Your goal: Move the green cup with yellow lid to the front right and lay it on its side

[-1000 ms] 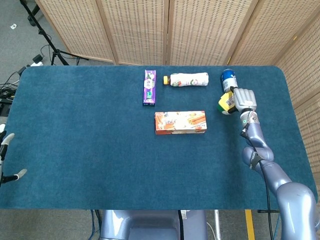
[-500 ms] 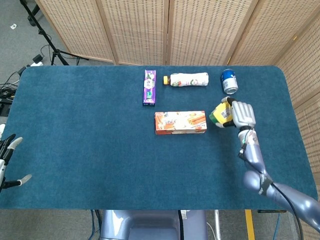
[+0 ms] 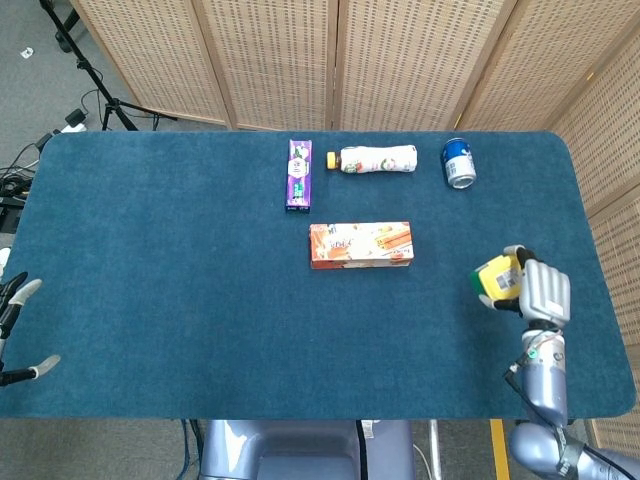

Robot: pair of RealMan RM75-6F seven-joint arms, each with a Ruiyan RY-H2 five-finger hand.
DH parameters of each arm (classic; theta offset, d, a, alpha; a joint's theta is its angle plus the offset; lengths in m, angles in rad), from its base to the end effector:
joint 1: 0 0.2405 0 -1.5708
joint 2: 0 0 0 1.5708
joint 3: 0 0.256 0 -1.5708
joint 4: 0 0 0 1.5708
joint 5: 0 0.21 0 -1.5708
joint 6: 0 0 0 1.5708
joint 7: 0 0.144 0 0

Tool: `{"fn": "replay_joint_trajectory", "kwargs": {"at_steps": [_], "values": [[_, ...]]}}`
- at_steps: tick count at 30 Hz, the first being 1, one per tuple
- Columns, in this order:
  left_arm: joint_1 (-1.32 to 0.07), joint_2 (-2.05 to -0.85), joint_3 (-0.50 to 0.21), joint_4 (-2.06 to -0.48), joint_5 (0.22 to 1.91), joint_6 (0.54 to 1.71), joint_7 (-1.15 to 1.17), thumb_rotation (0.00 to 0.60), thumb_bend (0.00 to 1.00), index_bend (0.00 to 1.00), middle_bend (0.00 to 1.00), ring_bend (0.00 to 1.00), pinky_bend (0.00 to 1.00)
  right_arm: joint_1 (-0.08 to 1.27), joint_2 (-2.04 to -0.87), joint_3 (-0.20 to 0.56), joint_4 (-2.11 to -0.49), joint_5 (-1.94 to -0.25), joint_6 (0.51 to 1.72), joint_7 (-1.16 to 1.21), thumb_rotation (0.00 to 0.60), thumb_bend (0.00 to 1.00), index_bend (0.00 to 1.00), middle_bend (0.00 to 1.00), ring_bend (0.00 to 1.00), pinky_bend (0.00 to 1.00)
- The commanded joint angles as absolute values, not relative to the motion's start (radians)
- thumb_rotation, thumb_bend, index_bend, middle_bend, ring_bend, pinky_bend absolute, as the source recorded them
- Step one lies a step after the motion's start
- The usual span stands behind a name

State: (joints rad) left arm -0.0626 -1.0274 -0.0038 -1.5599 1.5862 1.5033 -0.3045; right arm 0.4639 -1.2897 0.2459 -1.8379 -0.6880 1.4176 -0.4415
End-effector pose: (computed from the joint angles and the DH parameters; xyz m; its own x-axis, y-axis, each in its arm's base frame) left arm -0.3229 0.1650 0.1854 0.2507 0.0497 0.9668 0.9672 -0.0562 -0.2479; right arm -0.2471 -0.2904 0.1095 0.2596 -0.0767 0.9627 -0.9062 0.3252 0.2703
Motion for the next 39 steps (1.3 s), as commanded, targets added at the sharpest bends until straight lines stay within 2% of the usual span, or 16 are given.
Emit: {"fn": "replay_joint_trajectory", "kwargs": {"at_steps": [1,13,18,20,22,24,25,28,39], "values": [[-0.063,-1.029,-0.002,-1.560,1.588,1.504,-0.300,0.600,0.00,0.00,0.00,0.00,0.00,0.429,-1.312,0.207,-1.854,-0.725,1.450,-0.432,0.600,0.31,0.52,0.70,0.69,0.49],[-0.067,-1.031,-0.002,-1.562,1.578,1.497,-0.290,0.600,0.00,0.00,0.00,0.00,0.00,0.402,-1.431,0.145,-1.781,-0.778,1.461,-0.462,0.600,0.31,0.52,0.70,0.69,0.49],[-0.068,-1.030,-0.002,-1.564,1.573,1.493,-0.289,0.600,0.00,0.00,0.00,0.00,0.00,0.405,-1.472,0.155,-1.750,-0.759,1.447,-0.479,0.600,0.29,0.52,0.69,0.69,0.49],[-0.068,-1.032,-0.002,-1.562,1.570,1.492,-0.289,0.600,0.00,0.00,0.00,0.00,0.00,0.406,-1.480,0.161,-1.737,-0.754,1.447,-0.486,0.600,0.16,0.49,0.58,0.61,0.47],[-0.069,-1.032,-0.003,-1.559,1.568,1.491,-0.291,0.600,0.00,0.00,0.00,0.00,0.00,0.406,-1.483,0.167,-1.733,-0.749,1.442,-0.489,0.600,0.01,0.29,0.26,0.32,0.39],[-0.069,-1.032,-0.003,-1.557,1.567,1.491,-0.293,0.600,0.00,0.00,0.00,0.00,0.00,0.405,-1.471,0.166,-1.744,-0.743,1.408,-0.482,0.600,0.00,0.13,0.05,0.11,0.32],[-0.069,-1.031,-0.003,-1.559,1.567,1.491,-0.293,0.600,0.00,0.00,0.00,0.00,0.00,0.406,-1.462,0.164,-1.749,-0.746,1.394,-0.478,0.600,0.00,0.09,0.01,0.05,0.29],[-0.069,-1.030,-0.002,-1.561,1.569,1.493,-0.292,0.600,0.00,0.00,0.00,0.00,0.00,0.399,-1.440,0.163,-1.761,-0.786,1.364,-0.433,0.600,0.00,0.07,0.00,0.00,0.24],[-0.069,-1.031,0.000,-1.560,1.572,1.496,-0.293,0.600,0.00,0.00,0.00,0.00,0.00,0.383,-1.320,0.106,-1.827,-1.033,1.335,-0.366,0.600,0.00,0.06,0.00,0.00,0.14]]}}
